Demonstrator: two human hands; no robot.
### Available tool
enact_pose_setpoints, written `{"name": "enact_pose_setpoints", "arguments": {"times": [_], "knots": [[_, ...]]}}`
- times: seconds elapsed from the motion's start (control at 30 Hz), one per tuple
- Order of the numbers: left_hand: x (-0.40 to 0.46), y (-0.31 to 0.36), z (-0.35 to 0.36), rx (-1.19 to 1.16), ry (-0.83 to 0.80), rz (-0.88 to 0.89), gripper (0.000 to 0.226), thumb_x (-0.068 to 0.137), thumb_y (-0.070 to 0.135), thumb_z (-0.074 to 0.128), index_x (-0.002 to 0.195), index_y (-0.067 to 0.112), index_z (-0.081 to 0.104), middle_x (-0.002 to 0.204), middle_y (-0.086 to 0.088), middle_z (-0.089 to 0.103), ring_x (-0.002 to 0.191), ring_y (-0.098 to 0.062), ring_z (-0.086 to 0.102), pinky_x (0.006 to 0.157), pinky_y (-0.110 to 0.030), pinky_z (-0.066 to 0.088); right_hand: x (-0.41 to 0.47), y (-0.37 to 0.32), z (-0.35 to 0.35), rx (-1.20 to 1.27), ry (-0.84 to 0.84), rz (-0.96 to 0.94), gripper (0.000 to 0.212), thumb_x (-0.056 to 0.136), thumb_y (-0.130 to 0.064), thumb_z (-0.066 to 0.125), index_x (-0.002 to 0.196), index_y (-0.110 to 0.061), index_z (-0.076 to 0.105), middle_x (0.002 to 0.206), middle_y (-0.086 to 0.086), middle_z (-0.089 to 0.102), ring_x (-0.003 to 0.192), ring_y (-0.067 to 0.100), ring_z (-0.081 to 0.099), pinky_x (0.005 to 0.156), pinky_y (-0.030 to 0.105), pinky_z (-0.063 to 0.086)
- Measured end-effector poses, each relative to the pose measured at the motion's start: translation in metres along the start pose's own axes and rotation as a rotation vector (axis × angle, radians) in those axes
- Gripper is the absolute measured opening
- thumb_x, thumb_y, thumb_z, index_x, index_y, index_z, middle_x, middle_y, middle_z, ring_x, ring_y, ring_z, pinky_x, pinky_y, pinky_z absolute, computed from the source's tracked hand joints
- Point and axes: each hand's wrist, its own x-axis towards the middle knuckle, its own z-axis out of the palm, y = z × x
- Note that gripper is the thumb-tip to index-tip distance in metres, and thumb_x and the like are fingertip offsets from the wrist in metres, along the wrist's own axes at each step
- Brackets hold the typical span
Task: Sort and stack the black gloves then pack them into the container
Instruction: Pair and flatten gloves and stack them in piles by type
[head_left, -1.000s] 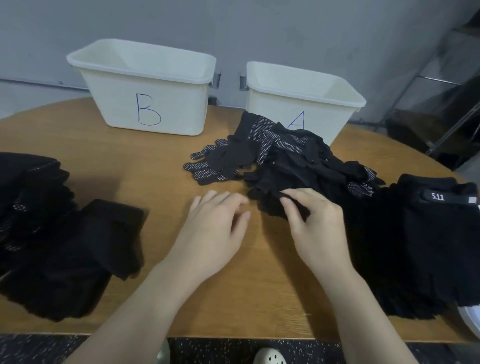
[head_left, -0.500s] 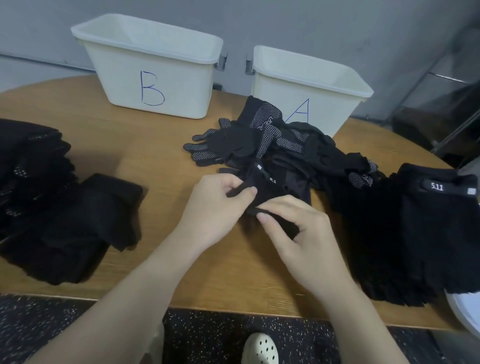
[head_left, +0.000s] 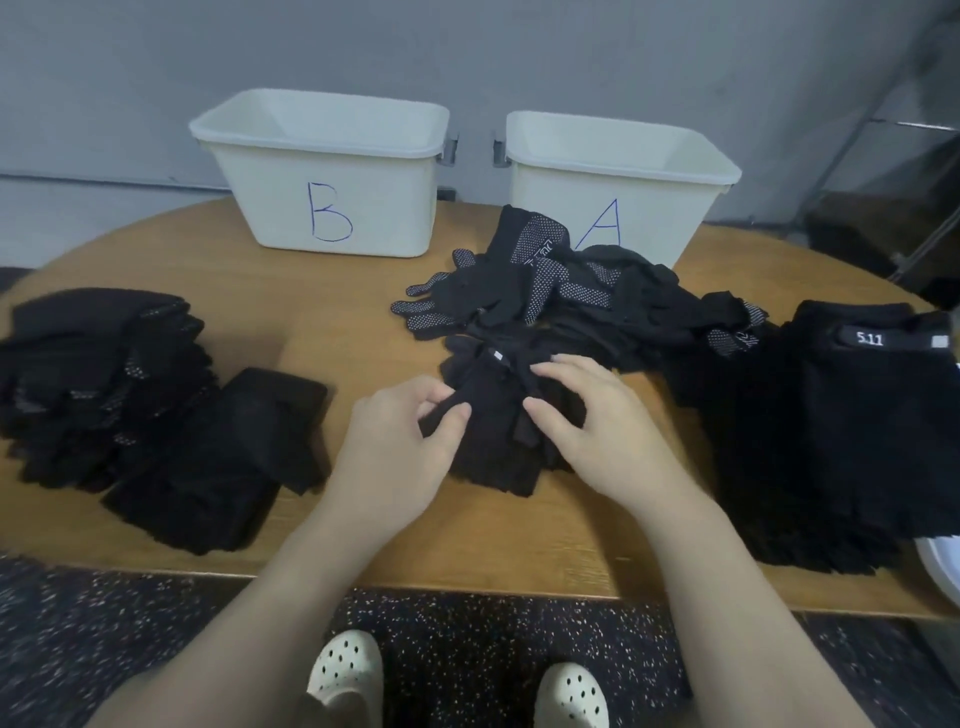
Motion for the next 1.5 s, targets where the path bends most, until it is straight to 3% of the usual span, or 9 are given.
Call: {"name": "enact_pose_setpoints", "arguments": {"times": [0.13,0.33,0.57,0.73,0.93,1.07,1.23,1.37,1.5], "knots": [[-0.016,-0.009,-0.014,0.091,-0.008,-0.015,0.020,0.099,0.029,0.065,0.079,0.031,0.060,0.064,0.015,0.055,0.070,-0.009,0.059,0.065,-0.024,0.044,0.007,-0.001,0.007,0.047,-0.031,0.000,0.035,0.103,-0.028,0.060,0.137,-0.019,0.063,0.144,-0.003,0.058,0.136,0.015,0.050,0.116,0.027,0.033],[-0.046,-0.013,-0.026,0.133,0.051,-0.107,0.010,0.100,0.035,0.060,0.101,0.026,0.066,0.084,0.006,0.071,0.063,-0.005,0.054,0.059,-0.013,0.037,0.016,0.000,0.016,-0.061,0.000,0.019,0.033,0.101,-0.016,0.062,0.134,-0.013,0.064,0.141,0.004,0.059,0.134,0.026,0.050,0.114,0.031,0.033],[-0.074,-0.013,-0.044,0.175,0.066,-0.145,0.008,0.099,0.036,0.059,0.098,0.030,0.065,0.074,0.013,0.068,0.054,0.000,0.058,0.052,-0.011,0.038,0.021,-0.002,0.016,-0.088,-0.010,0.046,0.034,0.101,-0.012,0.061,0.135,-0.013,0.063,0.143,0.003,0.056,0.137,0.024,0.046,0.111,0.027,0.030],[-0.075,-0.008,-0.054,0.326,0.090,-0.083,0.029,0.099,0.041,0.060,0.123,0.027,0.066,0.101,0.013,0.068,0.084,-0.004,0.064,0.075,-0.015,0.046,0.021,-0.001,0.013,-0.103,0.020,0.068,0.035,0.101,-0.009,0.059,0.136,-0.011,0.062,0.145,0.006,0.055,0.139,0.025,0.045,0.114,0.031,0.031],[-0.061,-0.011,-0.050,0.468,0.184,0.131,0.028,0.086,0.033,0.072,0.109,0.020,0.063,0.101,0.008,0.059,0.094,-0.011,0.053,0.083,-0.026,0.041,0.006,-0.020,0.008,-0.112,0.179,-0.034,0.028,0.100,-0.012,0.059,0.128,-0.010,0.067,0.132,0.003,0.064,0.125,0.020,0.057,0.106,0.026,0.038],[-0.055,-0.015,-0.045,0.504,0.054,0.263,0.034,0.094,0.036,0.064,0.124,0.021,0.067,0.128,0.005,0.062,0.116,-0.014,0.055,0.101,-0.034,0.045,-0.010,-0.043,0.020,-0.077,0.138,-0.179,0.023,0.099,-0.015,0.063,0.120,-0.013,0.071,0.126,-0.004,0.065,0.120,0.012,0.057,0.106,0.024,0.039],[-0.059,-0.014,-0.027,0.657,-0.223,0.306,0.067,0.105,0.058,0.029,0.162,0.021,0.026,0.171,-0.003,0.015,0.158,-0.018,0.009,0.127,-0.033,0.002,-0.011,-0.042,0.035,-0.127,-0.109,-0.239,0.038,0.103,-0.026,0.059,0.140,-0.018,0.062,0.148,-0.002,0.056,0.141,0.014,0.046,0.122,0.041,0.033],[-0.063,-0.014,-0.018,0.732,-0.299,0.259,0.084,0.097,0.071,0.007,0.165,0.021,-0.001,0.171,-0.003,-0.013,0.157,-0.017,-0.016,0.129,-0.039,-0.006,-0.010,-0.030,0.033,-0.149,-0.181,-0.220,0.047,0.106,-0.033,0.053,0.151,-0.022,0.050,0.159,-0.006,0.044,0.151,0.008,0.031,0.124,0.023,0.015],[-0.065,-0.015,-0.017,0.801,-0.289,0.267,0.083,0.101,0.068,0.014,0.161,0.013,0.028,0.169,-0.010,0.021,0.158,-0.025,0.016,0.129,-0.045,0.013,-0.007,-0.015,0.027,-0.162,-0.168,-0.144,0.051,0.103,-0.043,0.053,0.150,-0.023,0.053,0.162,-0.007,0.040,0.153,0.010,0.027,0.127,0.034,0.020]]}}
